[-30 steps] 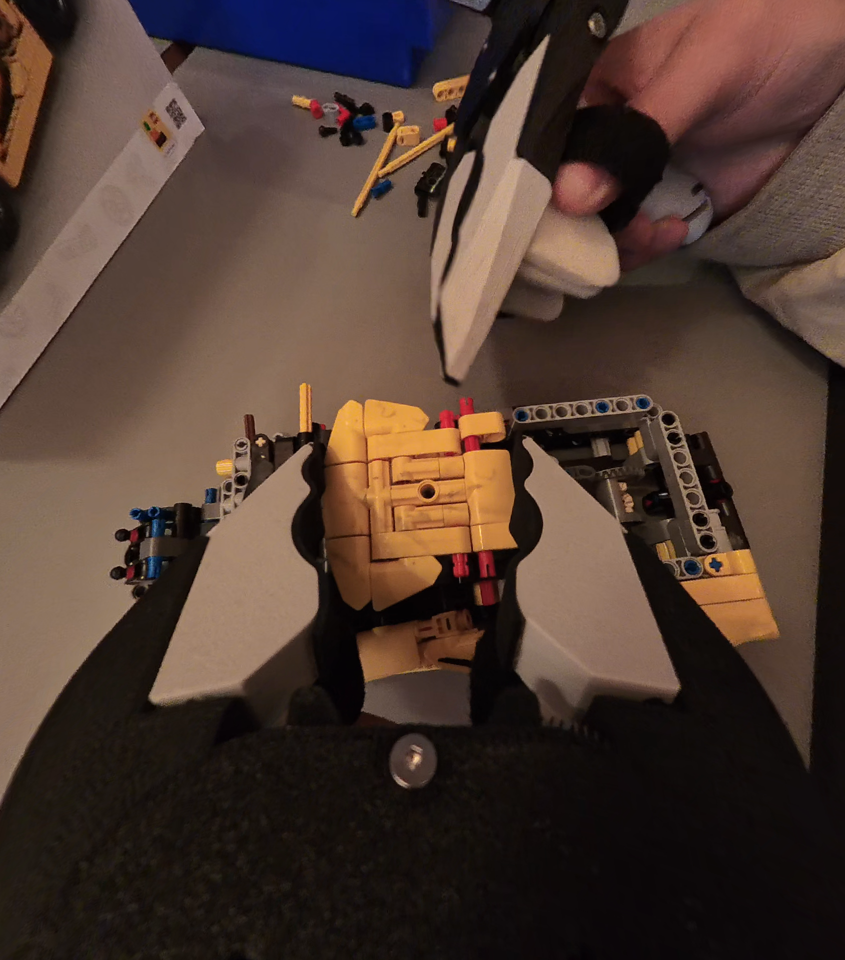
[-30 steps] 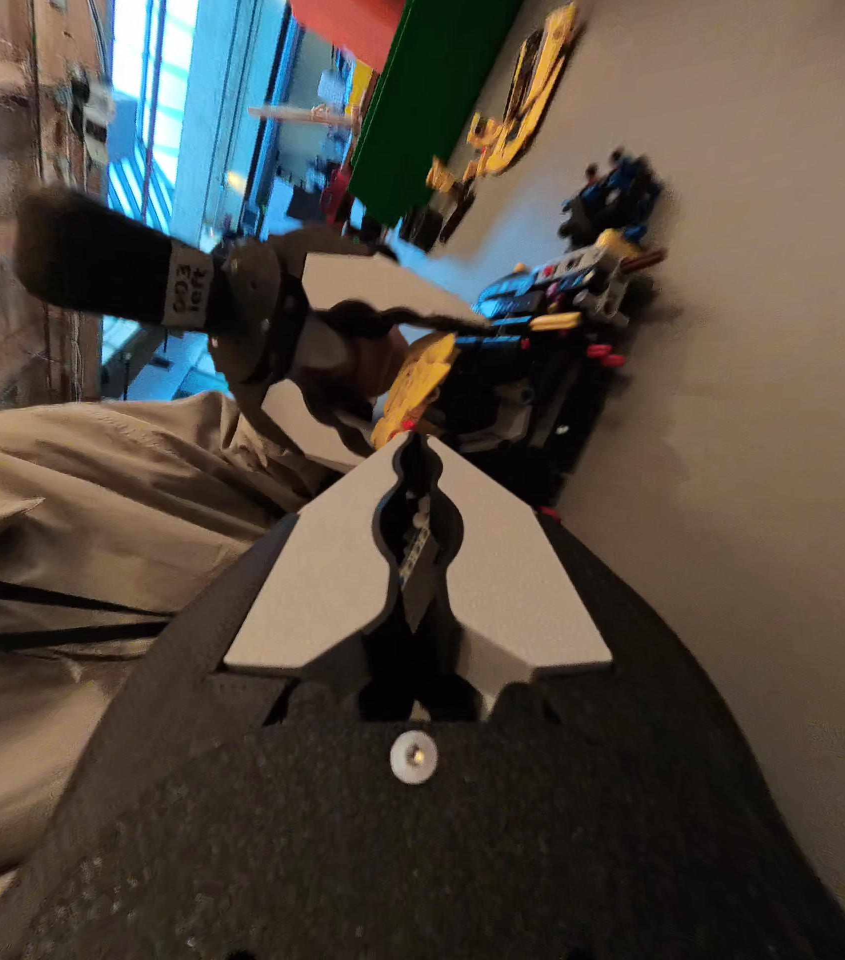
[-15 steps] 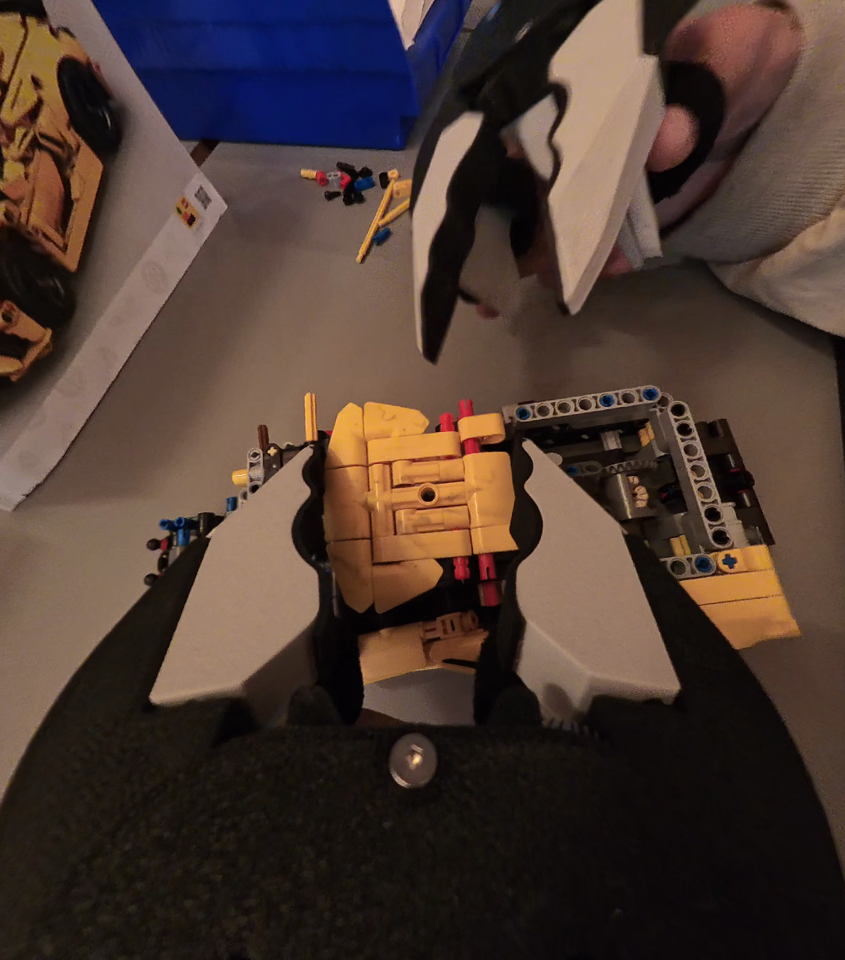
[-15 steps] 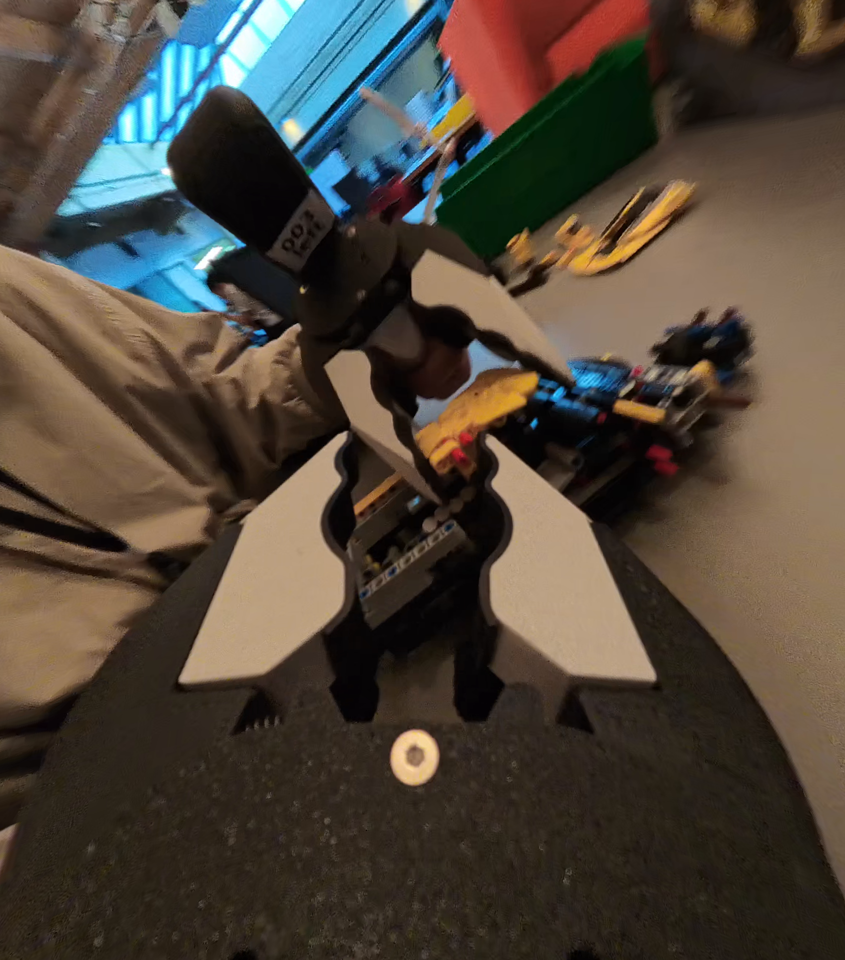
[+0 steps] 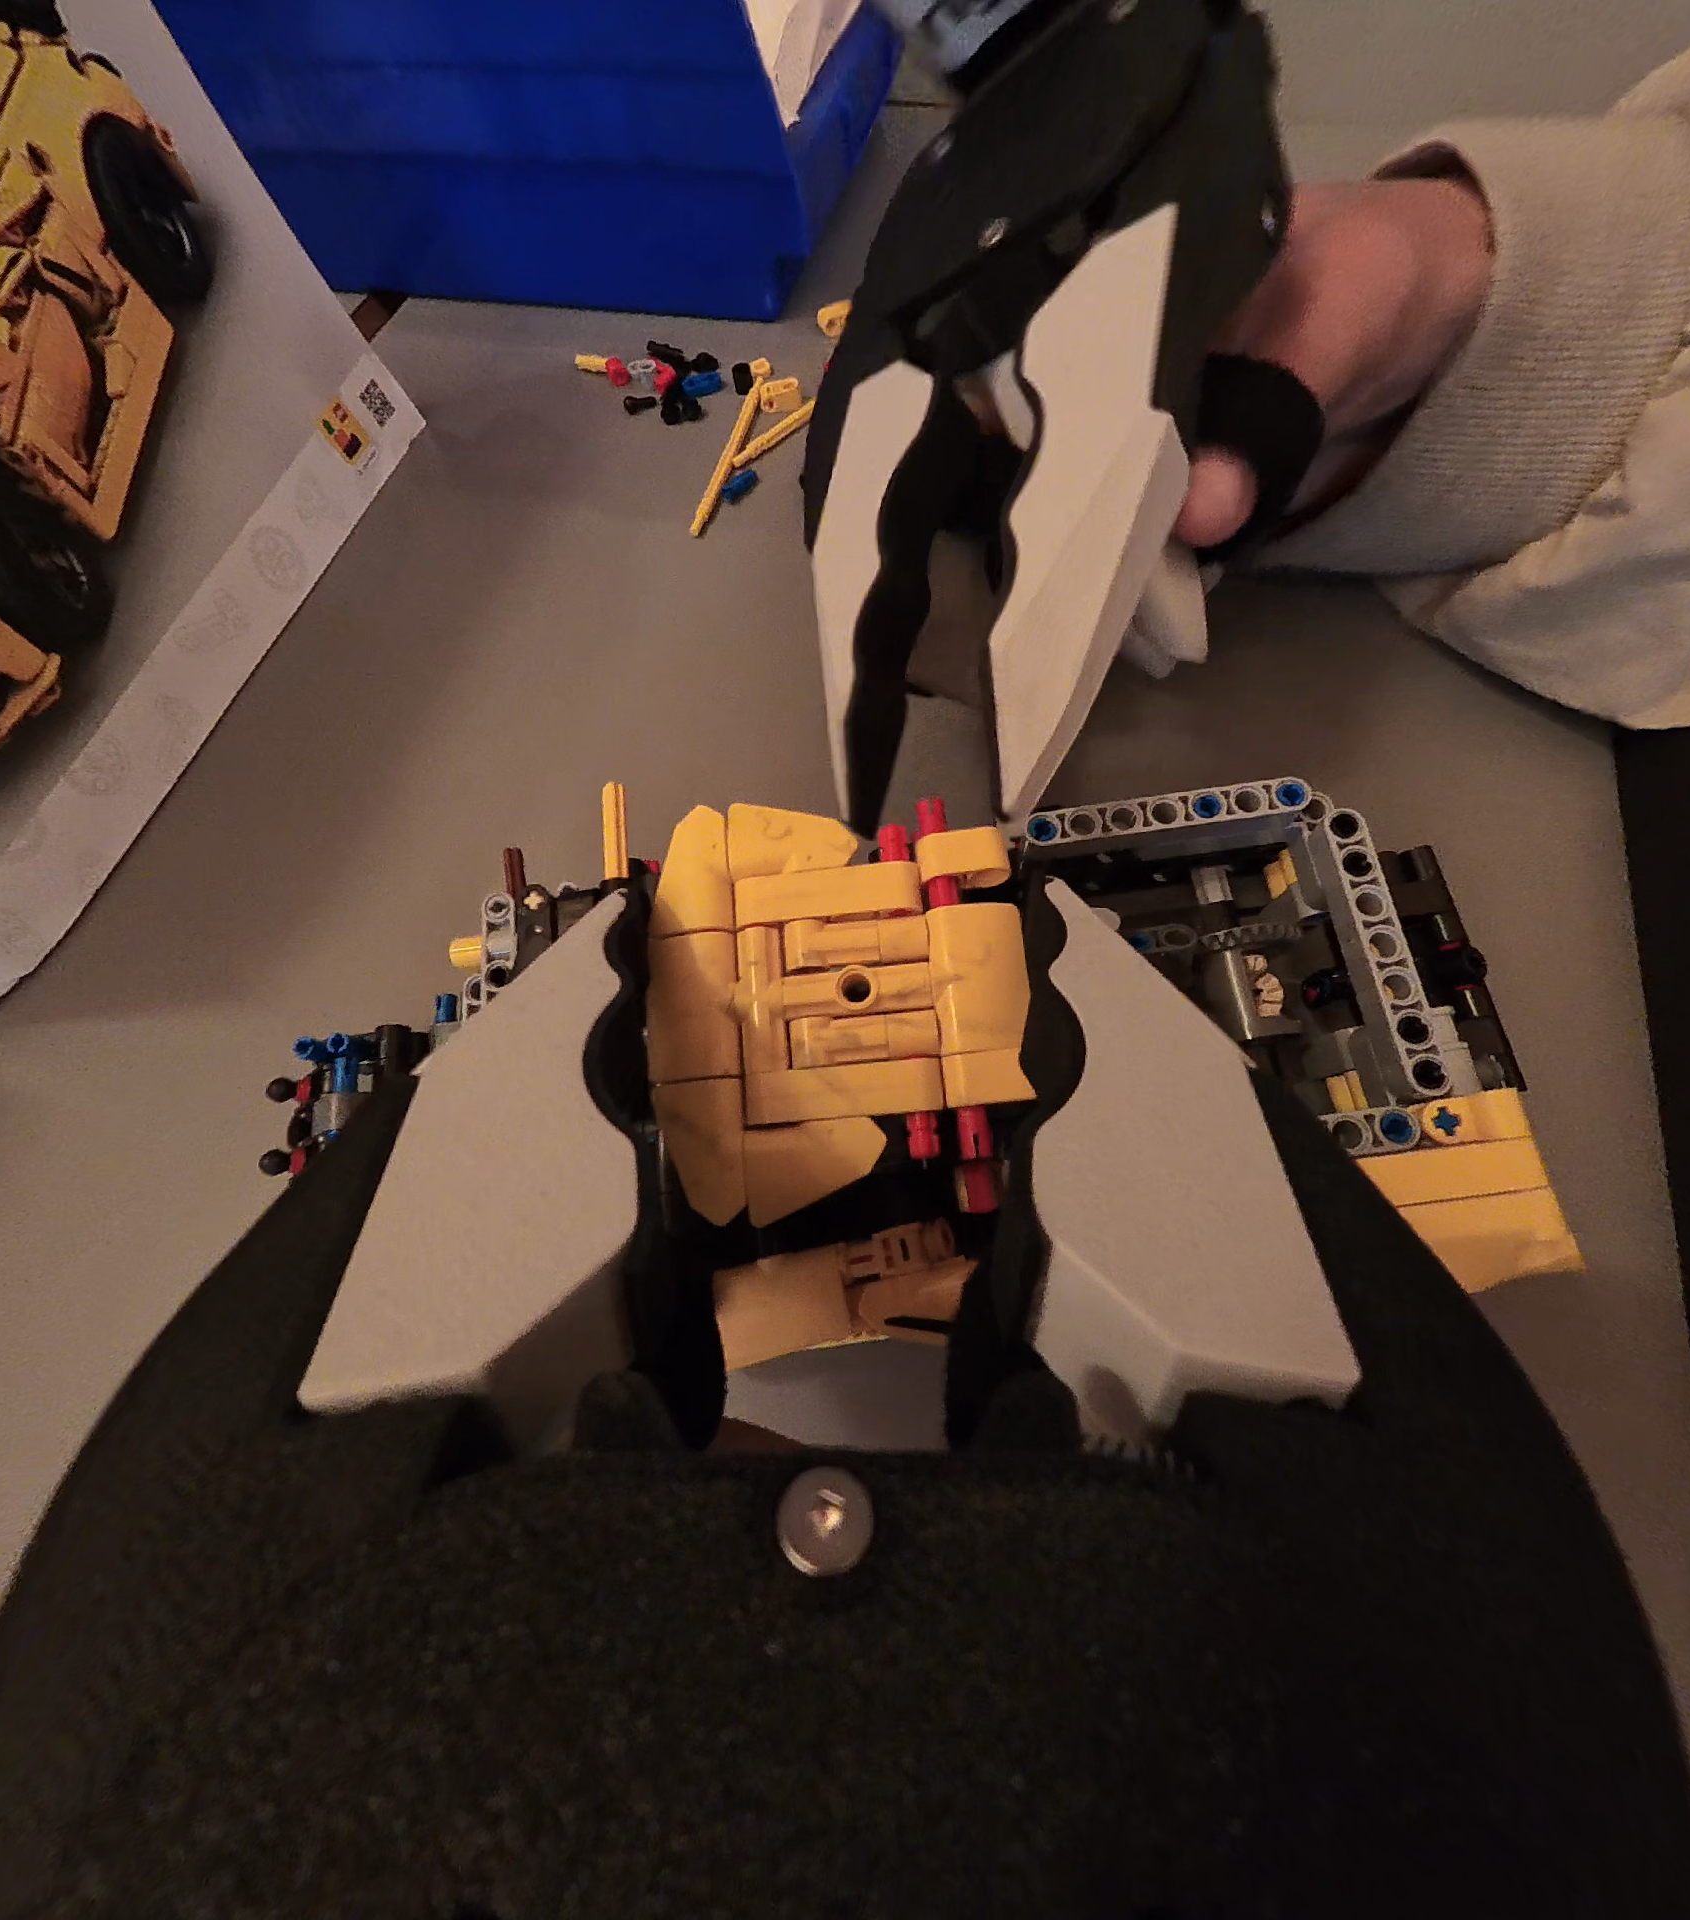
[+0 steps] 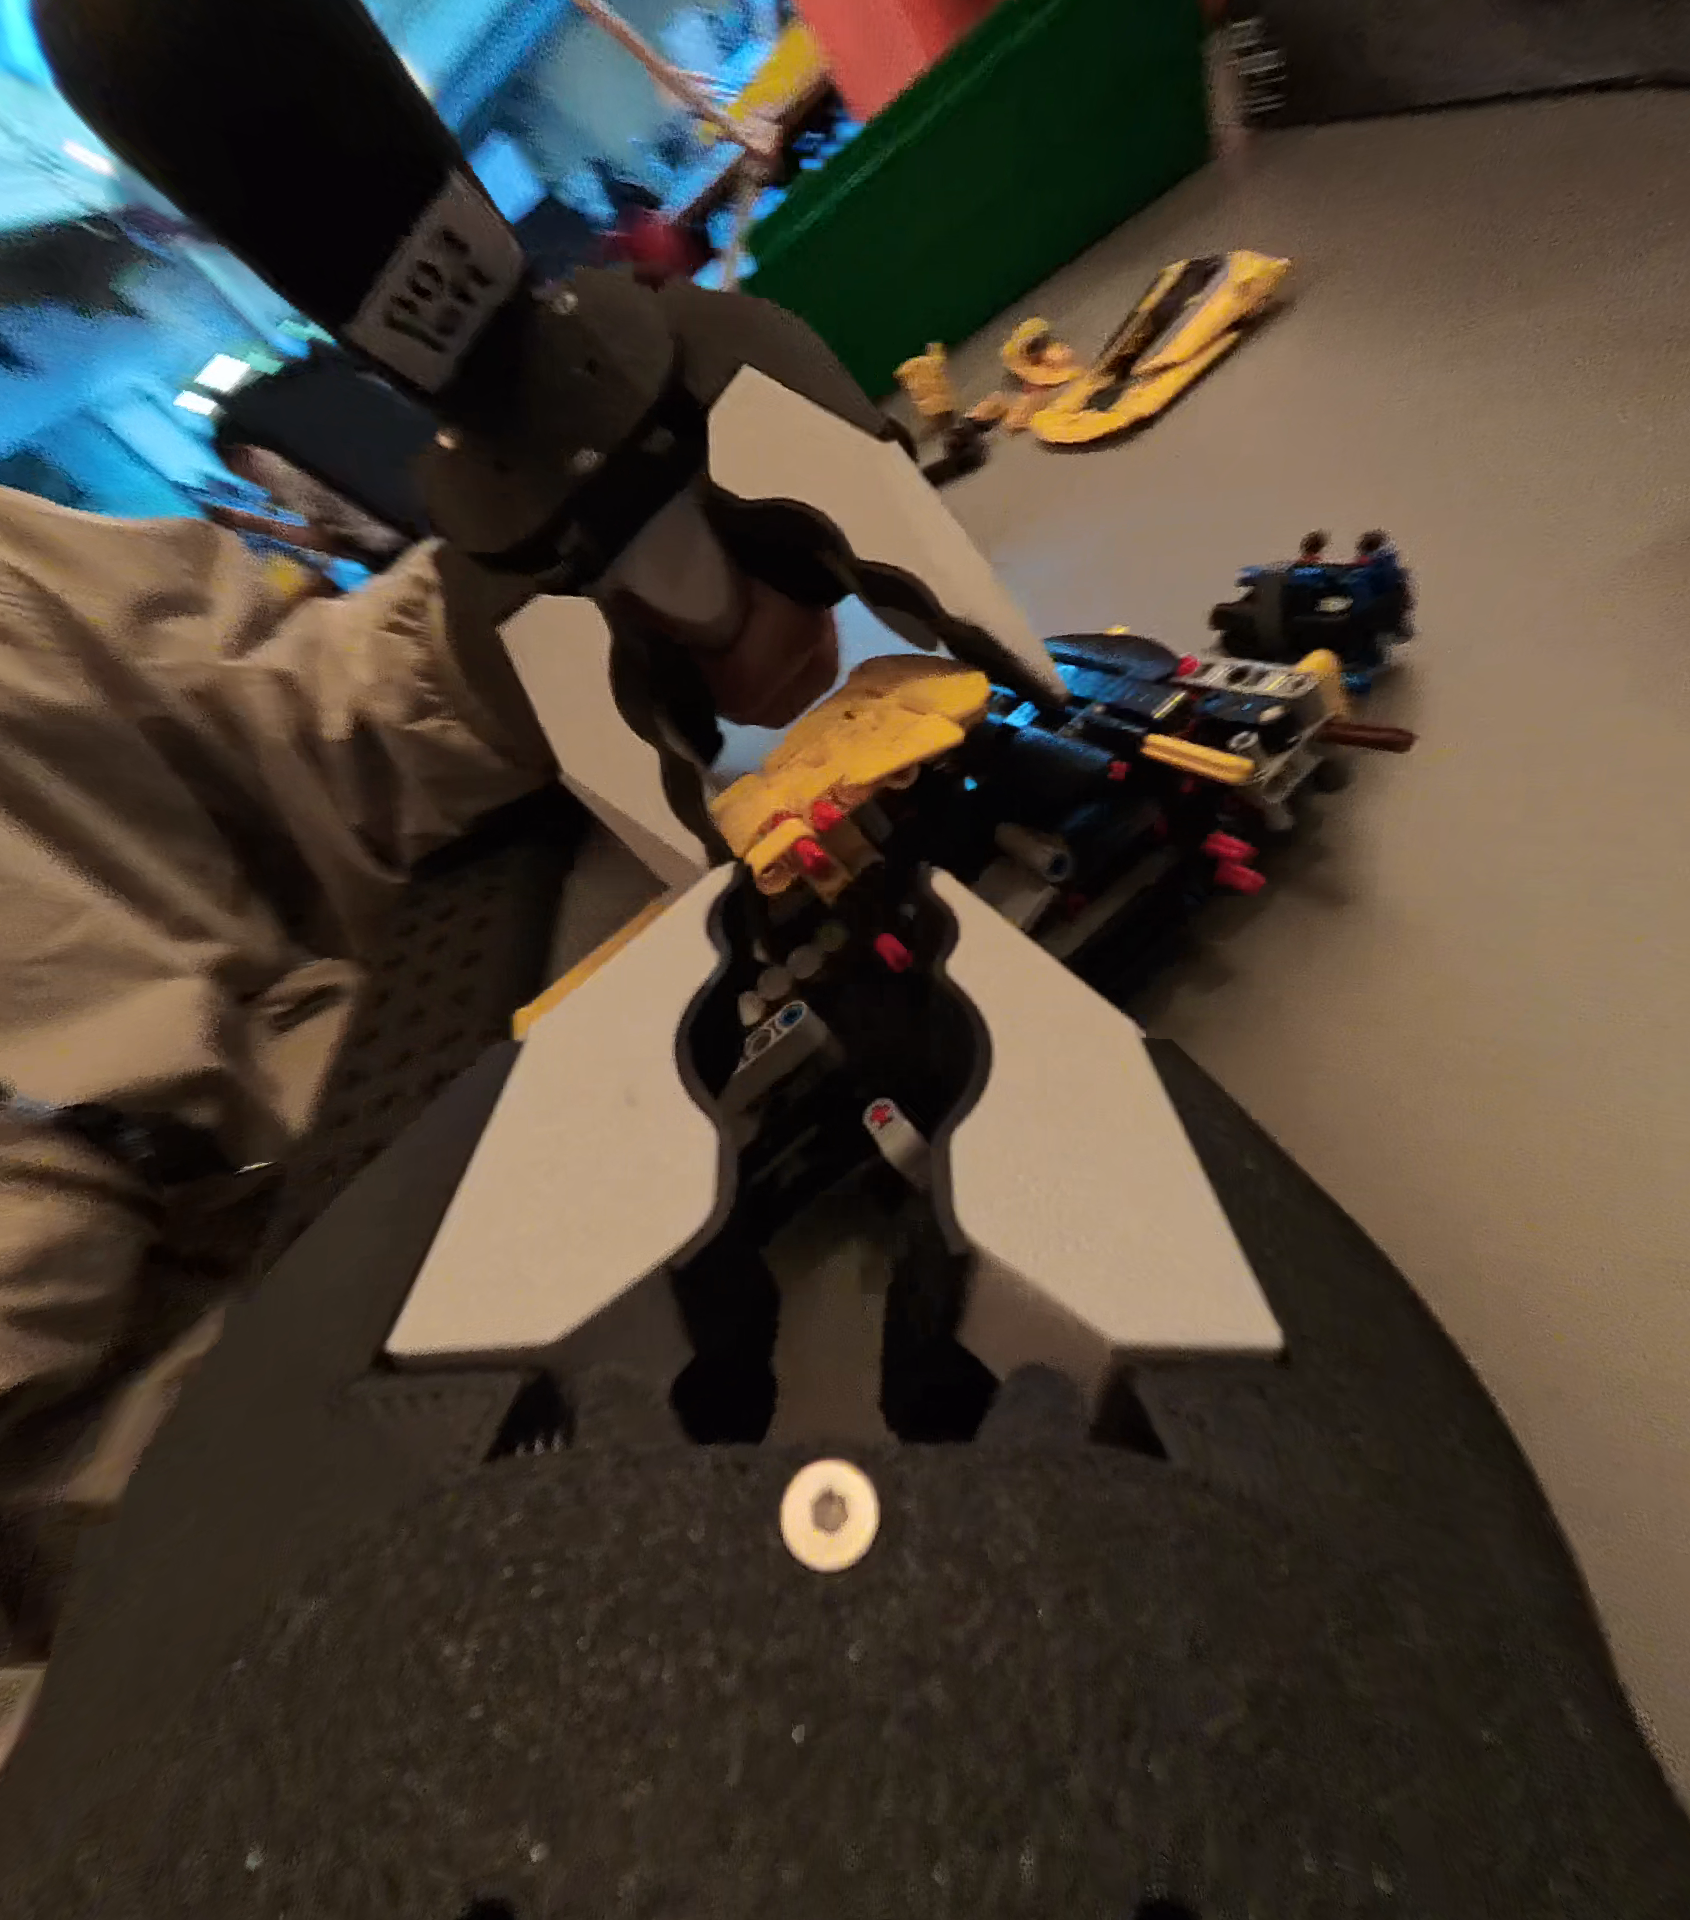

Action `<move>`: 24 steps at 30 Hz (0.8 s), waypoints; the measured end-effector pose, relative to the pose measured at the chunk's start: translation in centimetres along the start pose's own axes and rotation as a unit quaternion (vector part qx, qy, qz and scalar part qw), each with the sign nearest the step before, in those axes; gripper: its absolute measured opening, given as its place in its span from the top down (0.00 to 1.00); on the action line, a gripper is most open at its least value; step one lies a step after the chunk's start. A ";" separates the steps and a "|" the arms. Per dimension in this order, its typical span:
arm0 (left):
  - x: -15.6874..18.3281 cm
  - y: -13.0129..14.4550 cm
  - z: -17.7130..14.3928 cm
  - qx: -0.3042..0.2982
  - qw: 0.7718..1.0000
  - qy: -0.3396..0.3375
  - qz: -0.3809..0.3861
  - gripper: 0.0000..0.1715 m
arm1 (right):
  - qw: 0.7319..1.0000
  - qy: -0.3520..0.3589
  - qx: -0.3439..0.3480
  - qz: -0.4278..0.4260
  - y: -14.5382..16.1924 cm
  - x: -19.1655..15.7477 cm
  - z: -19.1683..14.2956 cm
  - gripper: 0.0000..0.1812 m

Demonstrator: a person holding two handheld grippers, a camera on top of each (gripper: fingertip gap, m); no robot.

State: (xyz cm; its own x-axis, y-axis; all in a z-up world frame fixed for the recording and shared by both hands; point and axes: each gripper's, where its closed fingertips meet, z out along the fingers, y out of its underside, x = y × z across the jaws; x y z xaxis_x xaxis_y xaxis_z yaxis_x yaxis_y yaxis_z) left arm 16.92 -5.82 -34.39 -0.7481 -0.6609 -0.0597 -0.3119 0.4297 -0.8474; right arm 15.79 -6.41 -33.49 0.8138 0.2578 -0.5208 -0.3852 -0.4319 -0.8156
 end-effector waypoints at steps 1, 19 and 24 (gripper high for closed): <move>0.0 0.0 0.0 0.001 1.000 0.002 -0.006 0.58 | 0.999 0.032 0.002 -0.022 -0.1 0.0 0.1 0.83; 0.4 1.1 -0.4 -0.003 0.997 0.054 -0.047 0.56 | 0.931 0.343 0.006 -0.122 1.1 0.3 0.6 0.94; 0.5 1.1 -0.5 -0.006 0.998 0.054 -0.042 0.56 | 0.932 0.337 0.006 -0.133 1.1 0.2 0.7 0.95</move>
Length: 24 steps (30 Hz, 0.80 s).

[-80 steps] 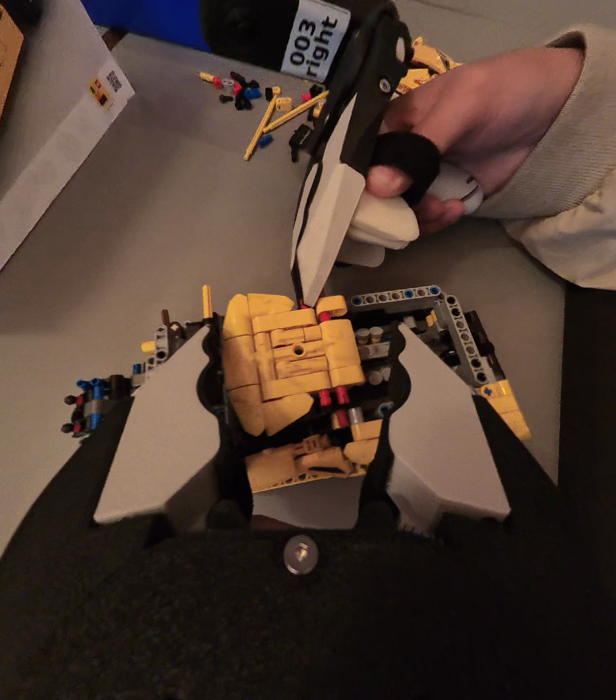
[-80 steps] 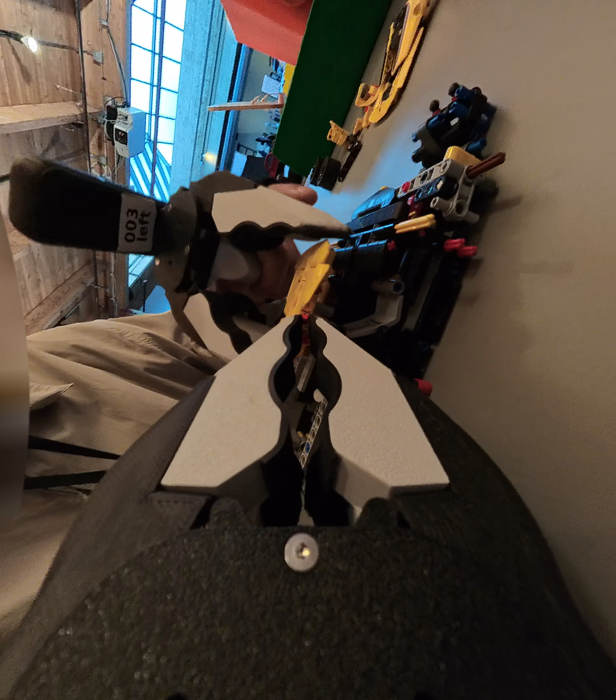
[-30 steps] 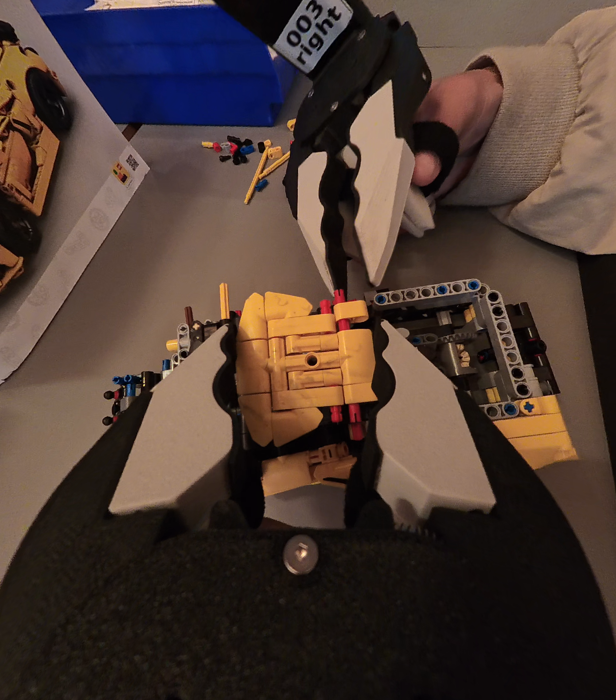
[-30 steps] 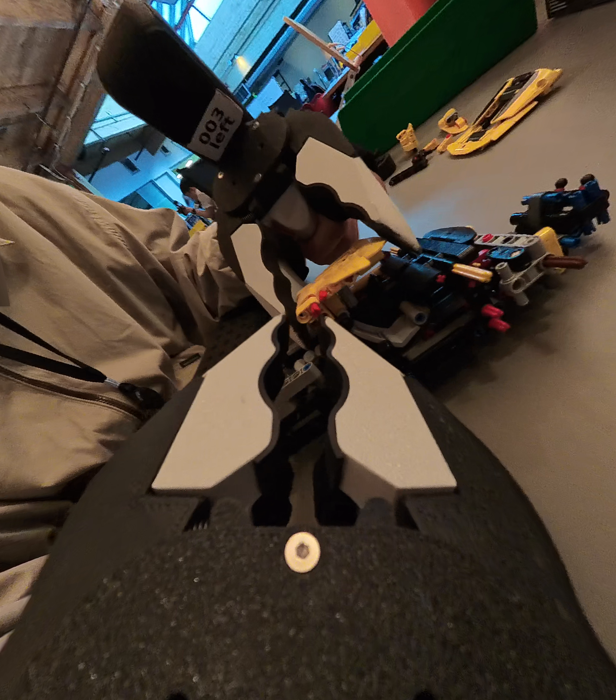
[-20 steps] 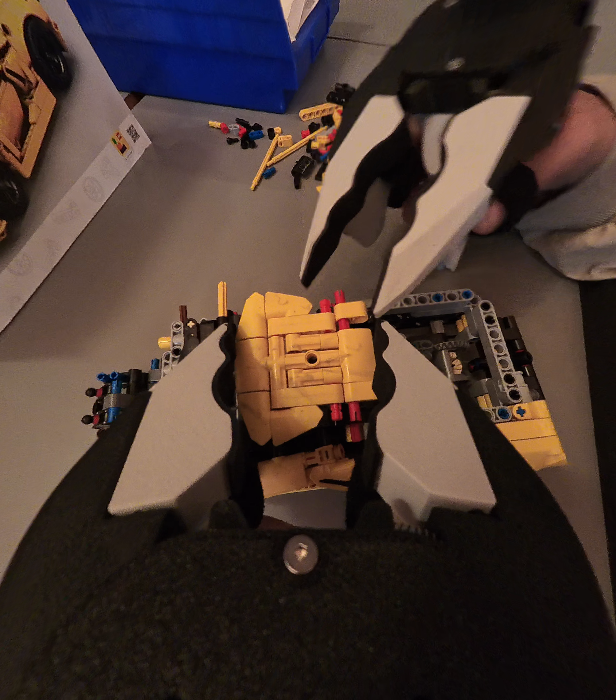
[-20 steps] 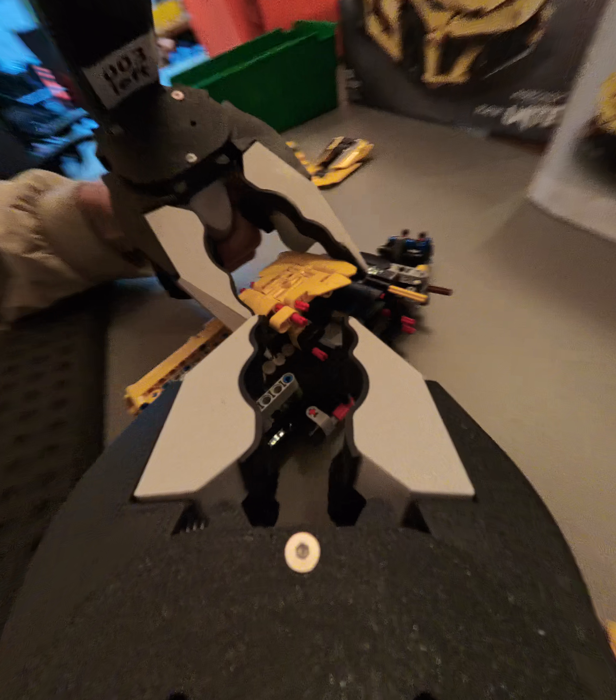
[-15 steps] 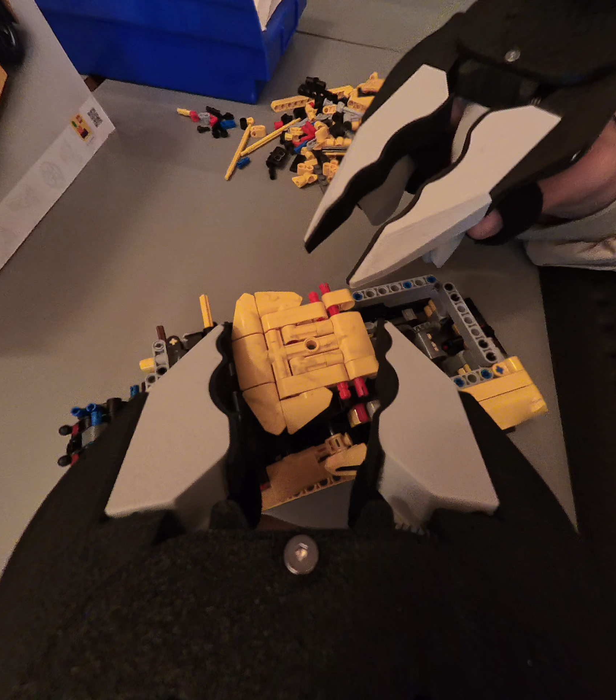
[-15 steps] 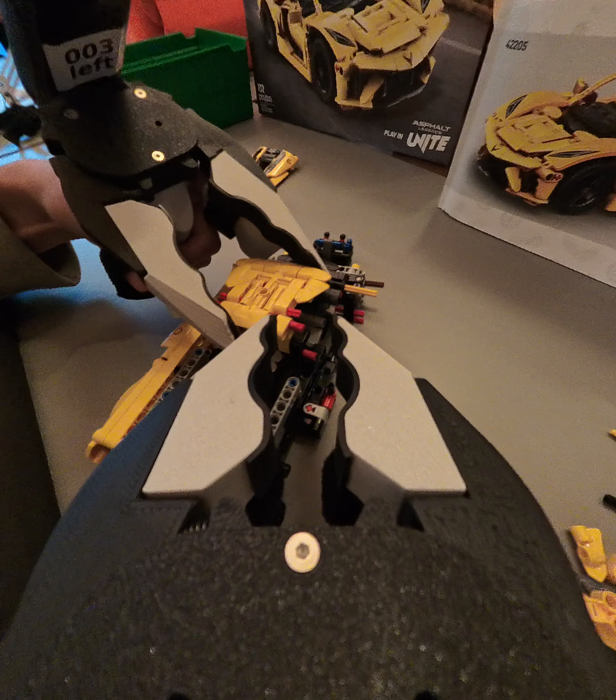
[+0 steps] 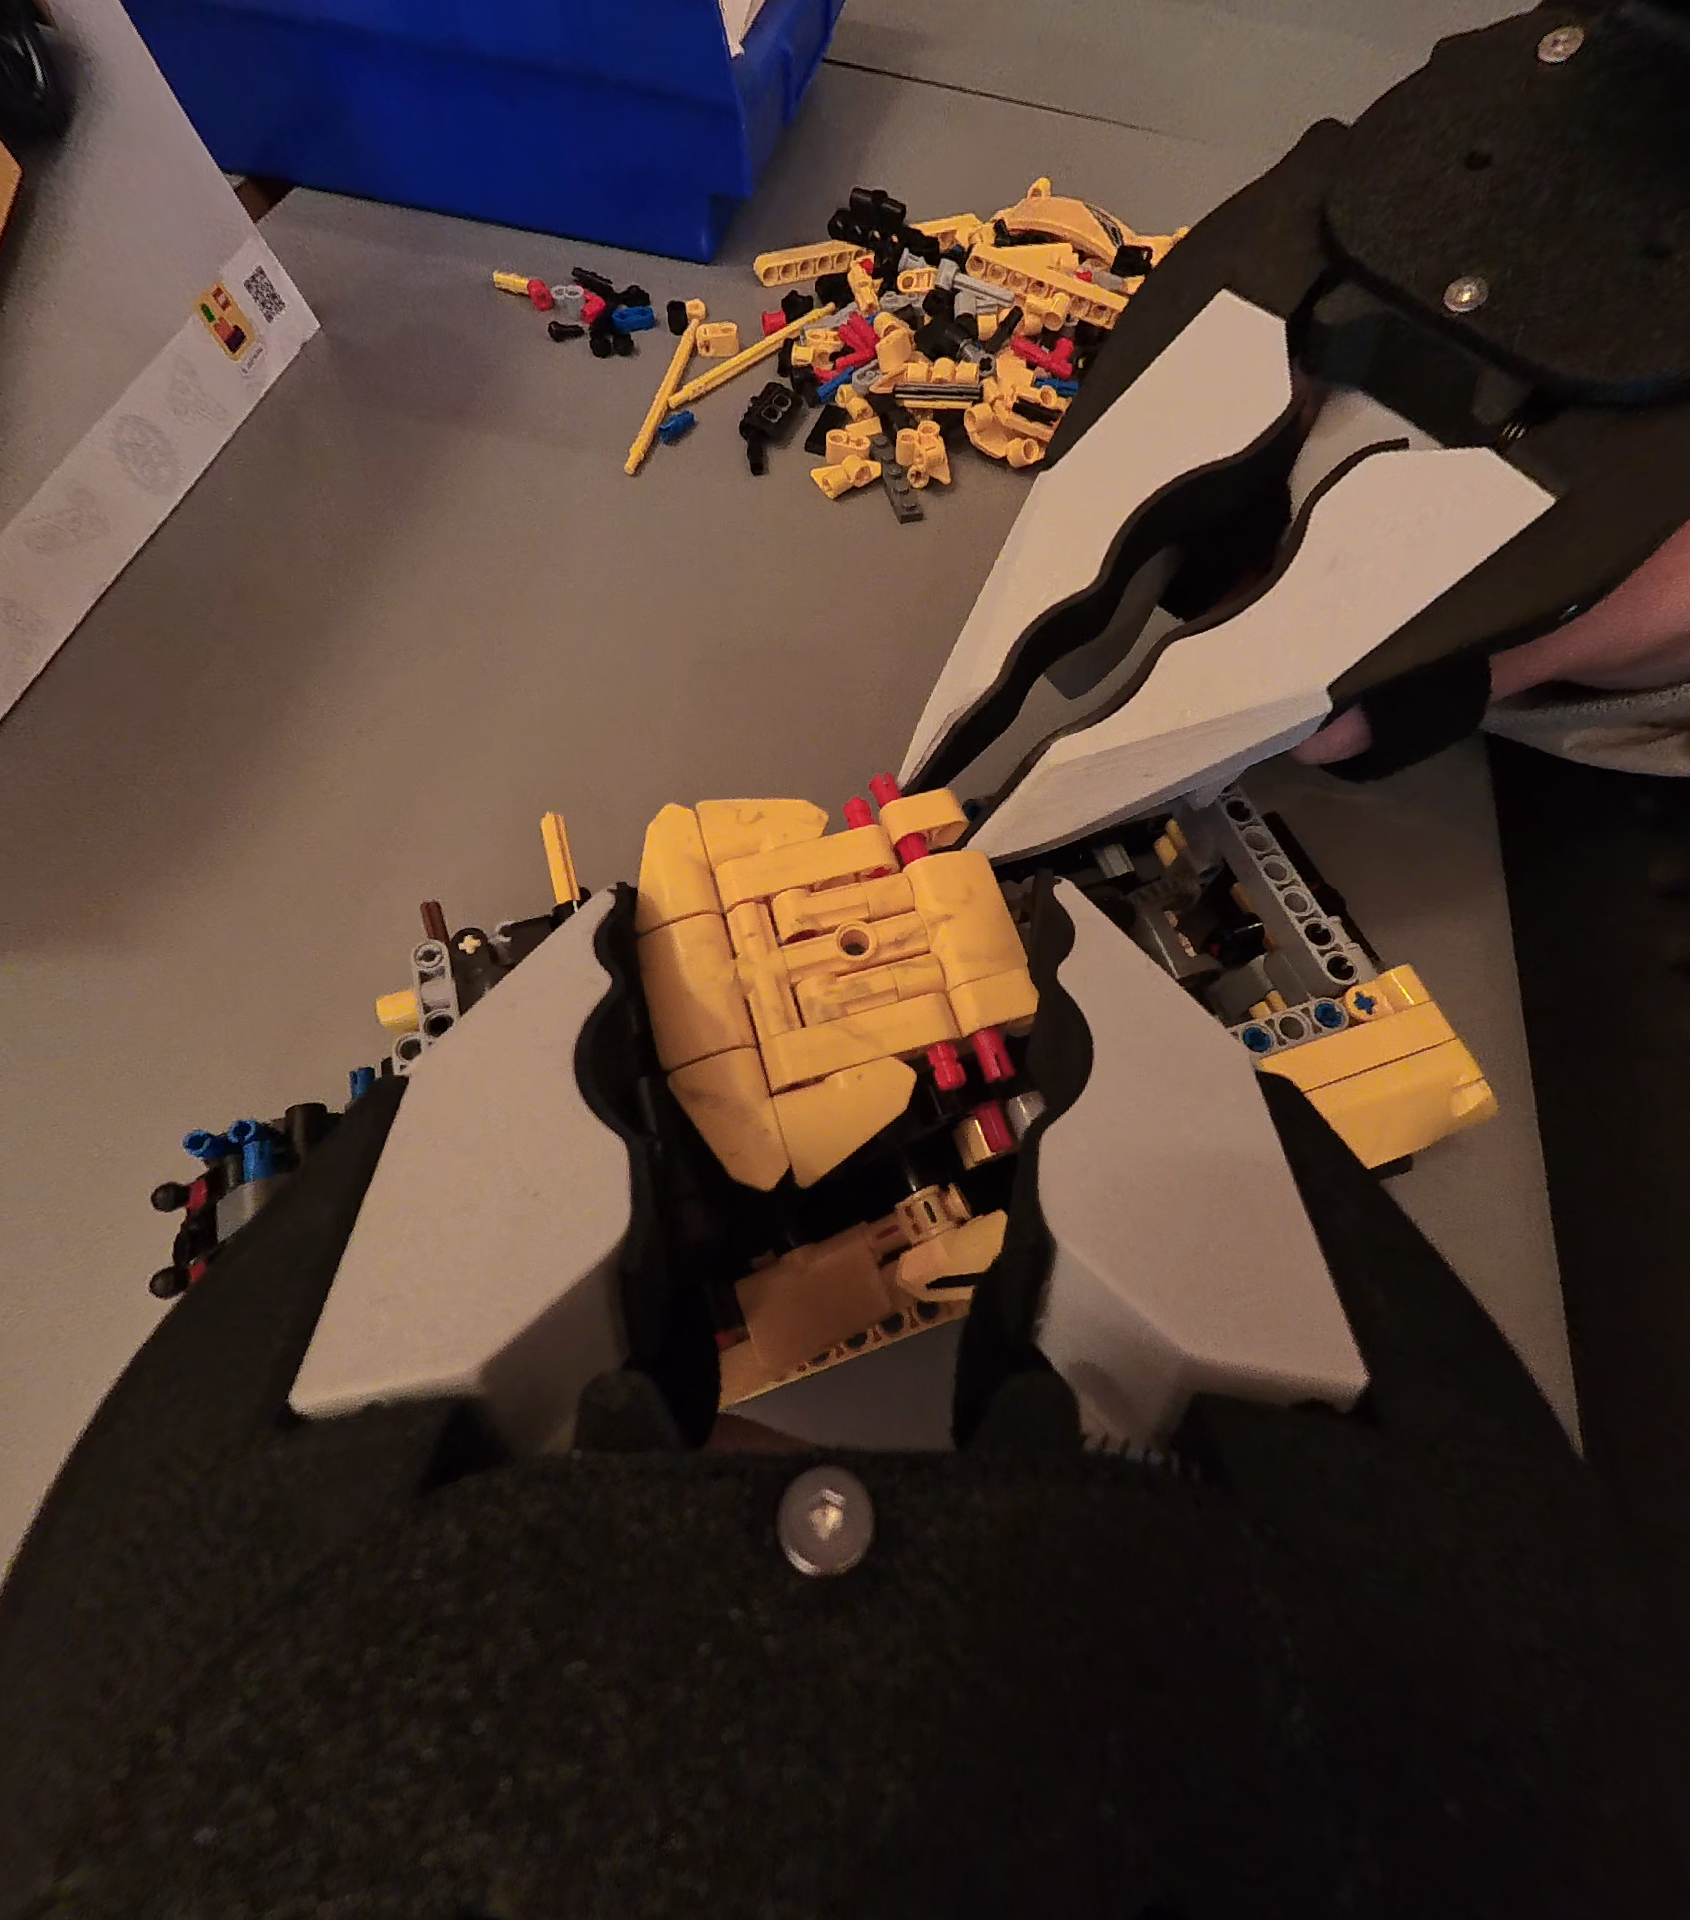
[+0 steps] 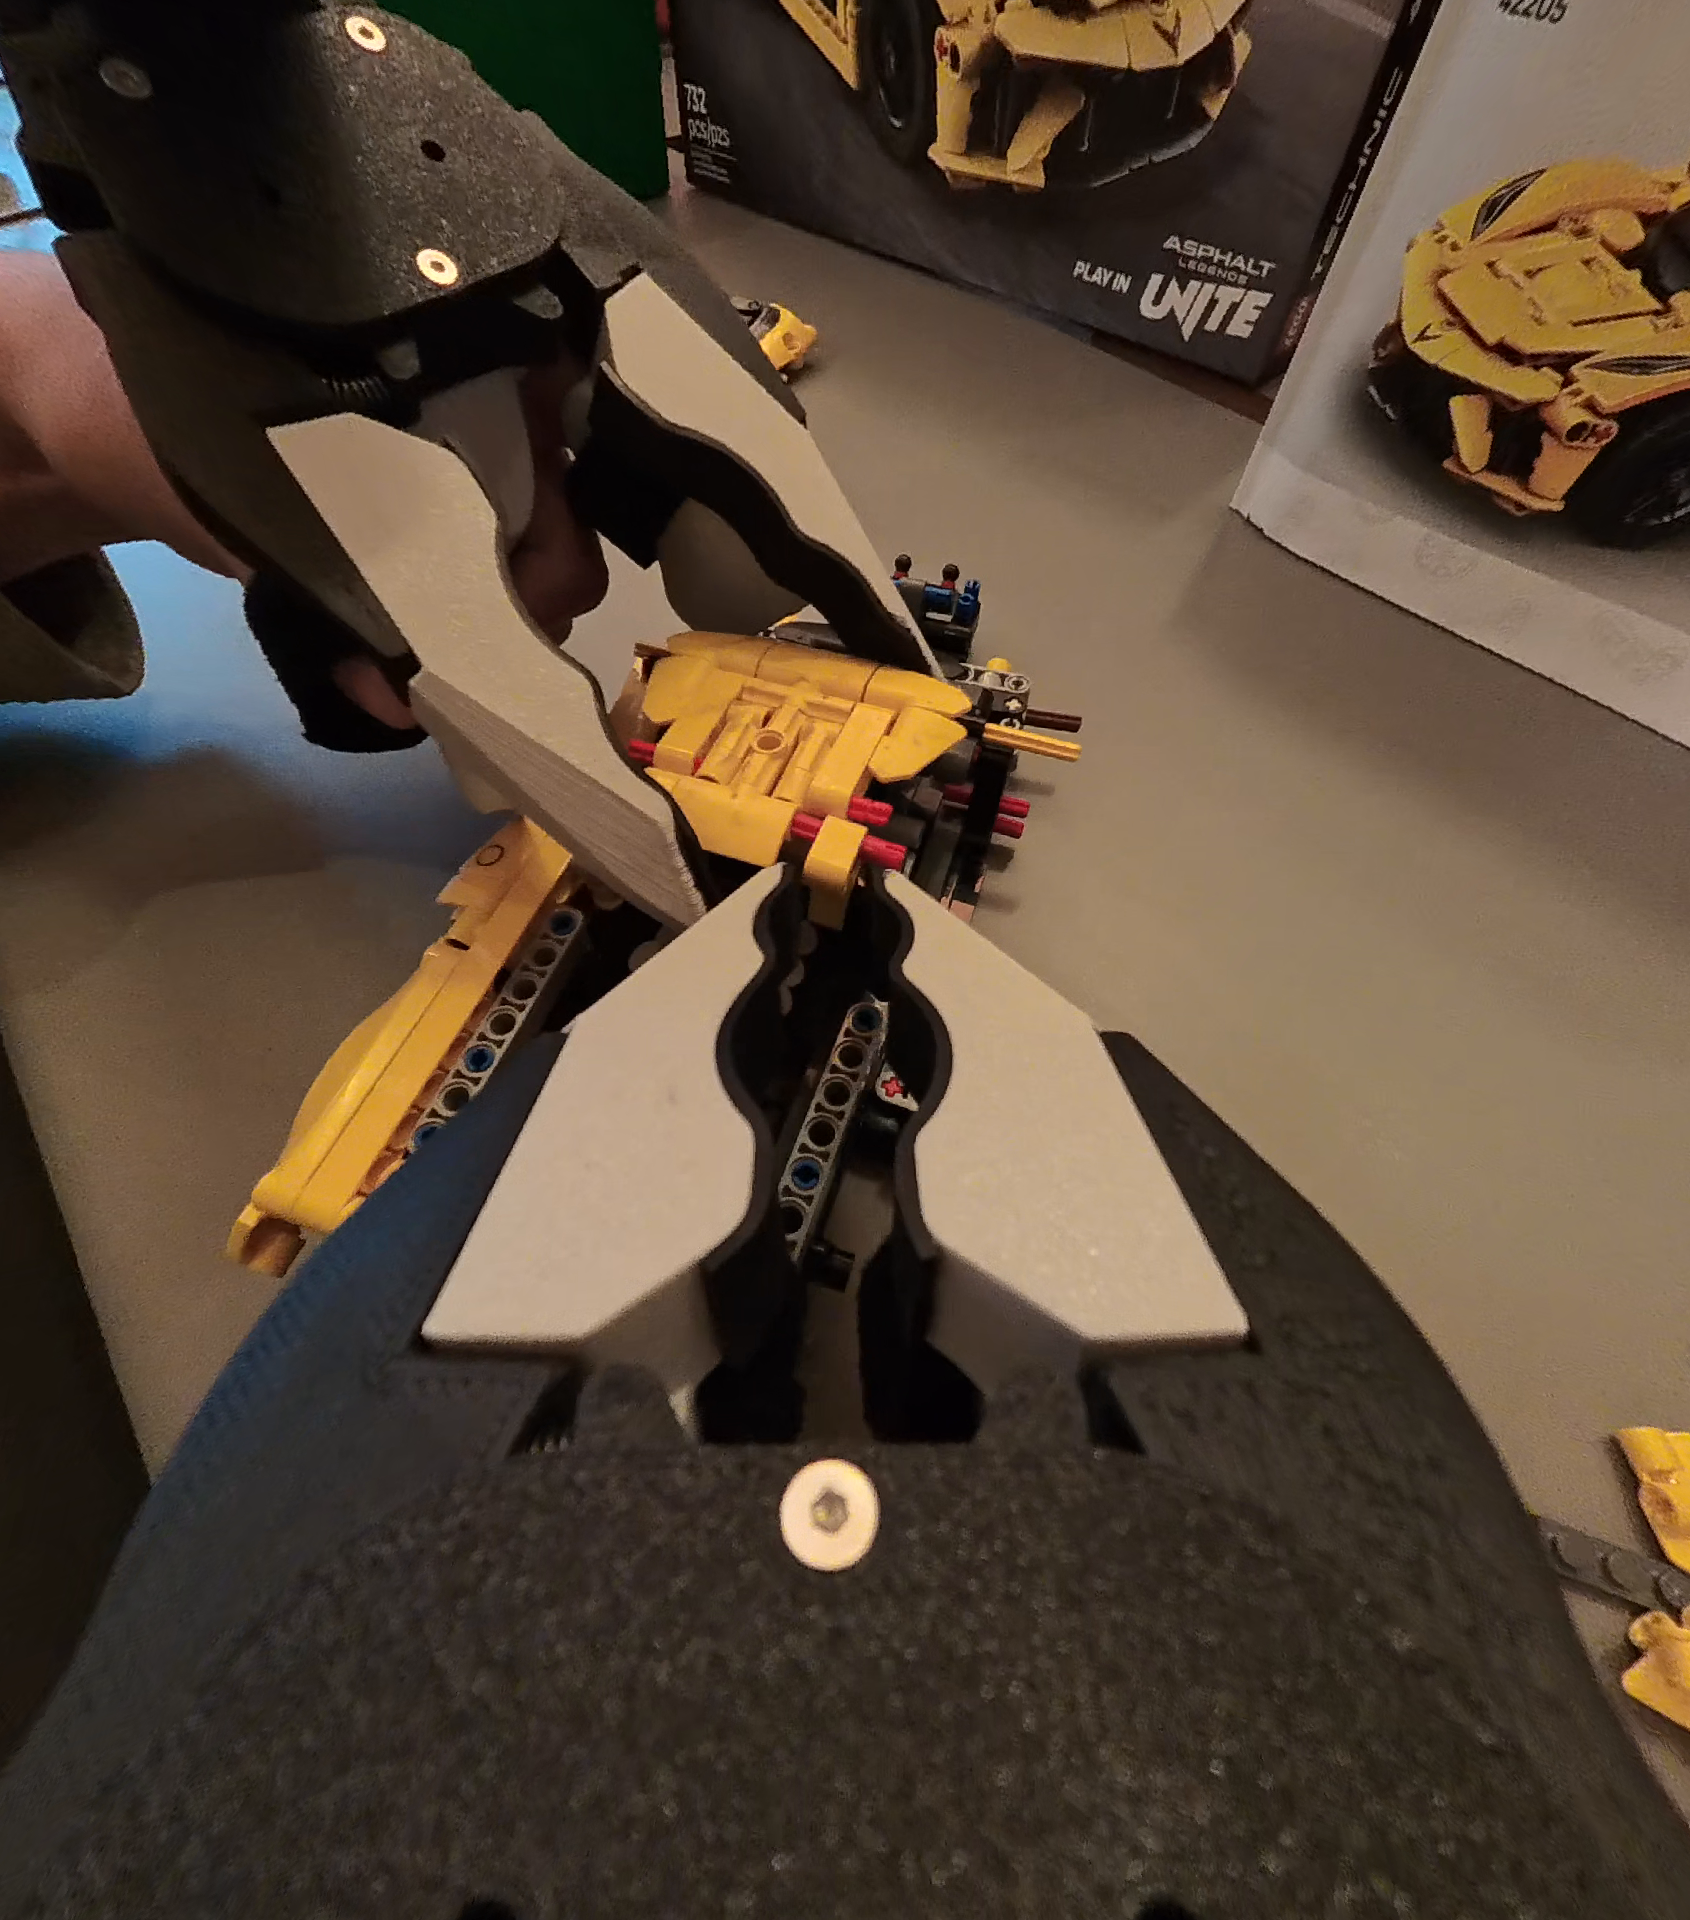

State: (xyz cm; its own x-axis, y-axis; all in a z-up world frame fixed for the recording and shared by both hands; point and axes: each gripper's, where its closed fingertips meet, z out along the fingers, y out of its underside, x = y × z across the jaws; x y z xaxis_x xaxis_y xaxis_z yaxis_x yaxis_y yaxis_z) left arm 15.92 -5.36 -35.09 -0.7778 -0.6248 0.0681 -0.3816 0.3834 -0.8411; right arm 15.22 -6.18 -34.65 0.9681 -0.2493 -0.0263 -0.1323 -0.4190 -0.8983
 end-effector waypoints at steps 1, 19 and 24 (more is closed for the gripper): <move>0.0 0.0 0.0 0.000 1.000 0.001 0.000 0.56 | 1.000 0.000 0.001 0.001 0.0 0.0 -0.1 0.94; 0.1 0.0 0.1 -0.001 1.000 0.001 0.007 0.56 | 0.996 0.051 -0.024 -0.067 -0.1 0.3 0.1 0.91; 0.1 0.0 0.1 -0.004 1.000 0.000 0.005 0.56 | 0.995 0.057 -0.031 -0.071 -0.1 0.3 0.2 0.92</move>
